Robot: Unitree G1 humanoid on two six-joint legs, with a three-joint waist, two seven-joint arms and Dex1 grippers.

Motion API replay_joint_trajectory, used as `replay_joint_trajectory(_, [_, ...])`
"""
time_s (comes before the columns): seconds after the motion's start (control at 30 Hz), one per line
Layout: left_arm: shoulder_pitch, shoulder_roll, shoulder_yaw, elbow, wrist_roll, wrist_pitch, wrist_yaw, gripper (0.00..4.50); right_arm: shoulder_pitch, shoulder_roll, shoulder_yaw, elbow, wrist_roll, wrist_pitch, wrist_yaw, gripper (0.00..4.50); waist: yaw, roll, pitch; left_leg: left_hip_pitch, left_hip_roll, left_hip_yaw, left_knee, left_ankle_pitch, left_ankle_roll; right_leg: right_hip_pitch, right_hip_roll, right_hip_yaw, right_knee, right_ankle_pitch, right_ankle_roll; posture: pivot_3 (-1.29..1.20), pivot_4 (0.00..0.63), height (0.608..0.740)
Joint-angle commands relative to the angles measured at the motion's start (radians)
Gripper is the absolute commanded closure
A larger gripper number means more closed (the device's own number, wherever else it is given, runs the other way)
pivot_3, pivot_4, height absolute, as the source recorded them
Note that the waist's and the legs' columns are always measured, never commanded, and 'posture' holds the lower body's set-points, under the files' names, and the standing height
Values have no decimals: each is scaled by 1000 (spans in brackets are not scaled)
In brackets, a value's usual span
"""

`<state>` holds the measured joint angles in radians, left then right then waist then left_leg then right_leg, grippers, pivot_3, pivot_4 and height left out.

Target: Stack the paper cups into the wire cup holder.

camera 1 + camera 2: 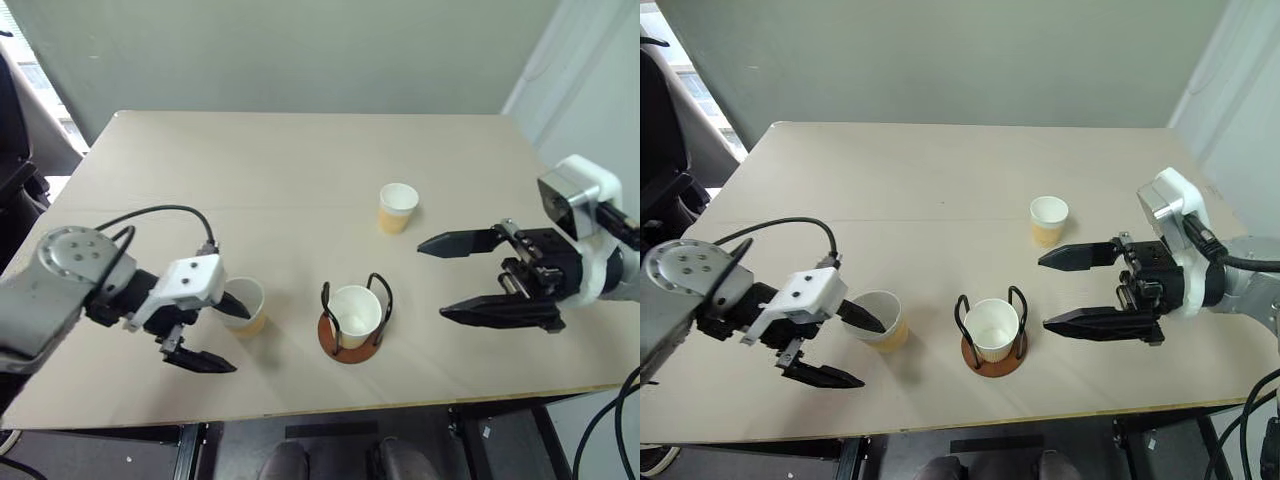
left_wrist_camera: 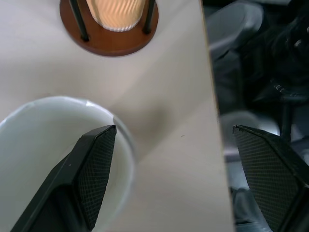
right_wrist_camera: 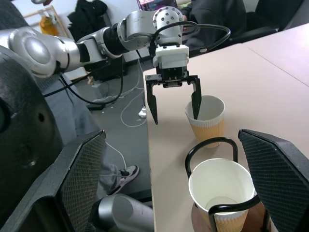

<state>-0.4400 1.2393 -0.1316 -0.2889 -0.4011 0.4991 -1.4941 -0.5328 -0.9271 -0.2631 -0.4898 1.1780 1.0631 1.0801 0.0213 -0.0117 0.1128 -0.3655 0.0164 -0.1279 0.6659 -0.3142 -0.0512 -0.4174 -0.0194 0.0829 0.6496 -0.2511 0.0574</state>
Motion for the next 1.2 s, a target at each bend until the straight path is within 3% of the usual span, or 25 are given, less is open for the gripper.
replay_joint_trajectory(0.03, [-55,-35,-24,64,75,-43,25,941,13,-21,-15,-42,8,-28,-18,0,0,0,0,0,0,0,0,0,0,0,0,0,0,0,0,0,150,740])
replay_joint_trajectory(0.33, [-61,-48,-14,86,70,-30,-13,4270,9,-32,-18,-33,29,-48,-29,0,0,0,0,-1,0,0,0,-1,0,0,0,0,-2,0,1,0,150,740])
replay_joint_trajectory(0.37, [-60,-46,-14,91,73,-34,-19,4468,5,-31,-19,-29,34,-50,-30,0,0,0,0,-1,0,0,0,-1,0,0,0,0,-1,0,1,0,150,740])
replay_joint_trajectory(0.63, [-108,-69,3,116,66,-44,-21,4468,-5,-37,-8,-19,28,-65,-25,0,0,0,0,0,0,0,0,-1,0,0,0,0,-1,0,1,0,150,740])
replay_joint_trajectory(0.93, [-593,-294,49,230,-155,97,-77,4468,24,-116,-45,-8,59,-56,42,0,18,-2,0,-4,-2,-1,4,-1,1,1,-1,-1,-3,2,3,0,150,740])
replay_joint_trajectory(1.1, [-725,-439,-75,277,-163,-37,-120,4468,49,-146,-54,5,24,-83,46,0,17,-1,0,-4,-3,1,3,-2,2,2,-2,0,-4,3,6,0,150,740])
replay_joint_trajectory(1.2, [-745,-448,-165,259,-205,-100,-120,4468,52,-150,-55,-2,25,-86,37,0,15,-1,0,-4,-2,1,5,-2,2,2,-2,1,-4,5,9,0,150,740])
